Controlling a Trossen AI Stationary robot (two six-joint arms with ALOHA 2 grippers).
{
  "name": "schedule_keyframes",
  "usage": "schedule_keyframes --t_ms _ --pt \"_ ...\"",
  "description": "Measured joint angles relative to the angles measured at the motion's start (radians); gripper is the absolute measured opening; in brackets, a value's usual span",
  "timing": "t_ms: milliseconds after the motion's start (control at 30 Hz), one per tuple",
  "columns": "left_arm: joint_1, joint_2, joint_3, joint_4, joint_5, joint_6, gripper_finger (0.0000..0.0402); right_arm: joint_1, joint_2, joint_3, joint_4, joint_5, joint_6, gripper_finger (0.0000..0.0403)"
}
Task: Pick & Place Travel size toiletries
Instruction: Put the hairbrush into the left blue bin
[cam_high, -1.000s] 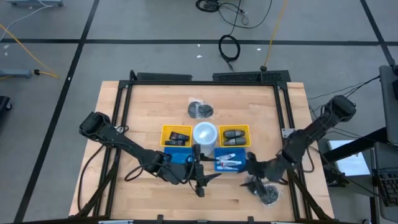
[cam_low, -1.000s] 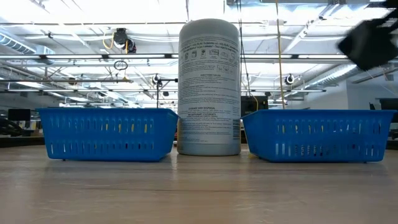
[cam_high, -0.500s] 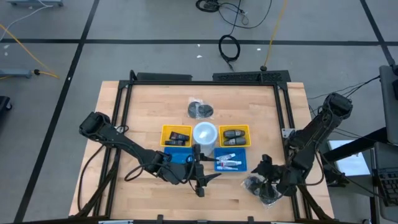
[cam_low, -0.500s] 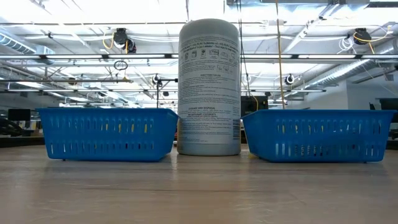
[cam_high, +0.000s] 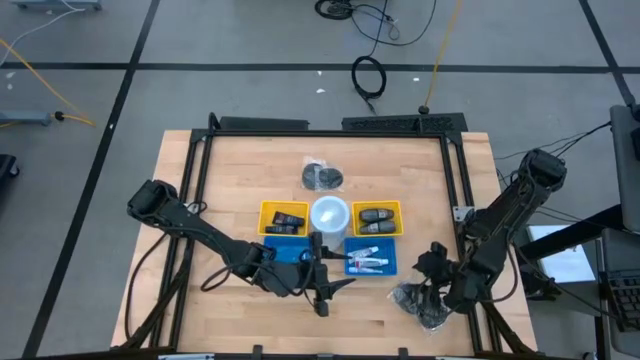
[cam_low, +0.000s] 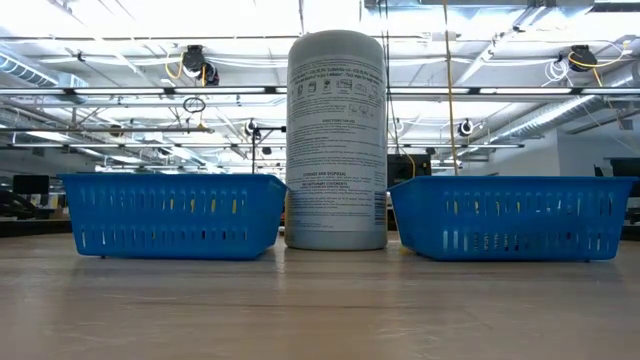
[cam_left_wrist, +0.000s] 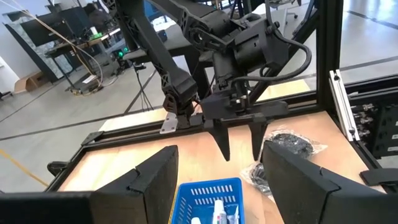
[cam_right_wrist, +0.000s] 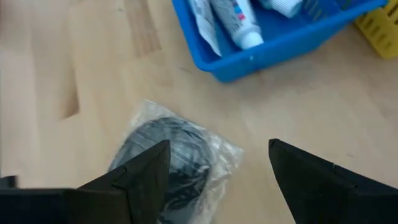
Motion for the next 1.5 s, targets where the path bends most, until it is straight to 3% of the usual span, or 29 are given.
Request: schedule_keyframes --t_ms 233,533,1300,1500 --pt "-0.003 0.0 0.0 -0.012 0.003 -0.026 0.023 0.0 0.025 -0.014 -0.037 -0.001 0.057 0.0265" --pt "-0.017 0.0 0.0 -0.012 0.01 -0.026 0.023 0.0 0.028 -0.15 0.076 -0.051 0.16 0.0265" --pt "-0.017 0.0 0.0 -0.014 0.011 -0.023 0.023 -0.008 0.067 -0.203 0.325 0.01 0.066 0.0265" --pt "-0.017 0.0 0.0 -0.02 0.011 -0.023 0.023 -0.008 0.087 -0.203 0.356 0.012 0.042 0.0228"
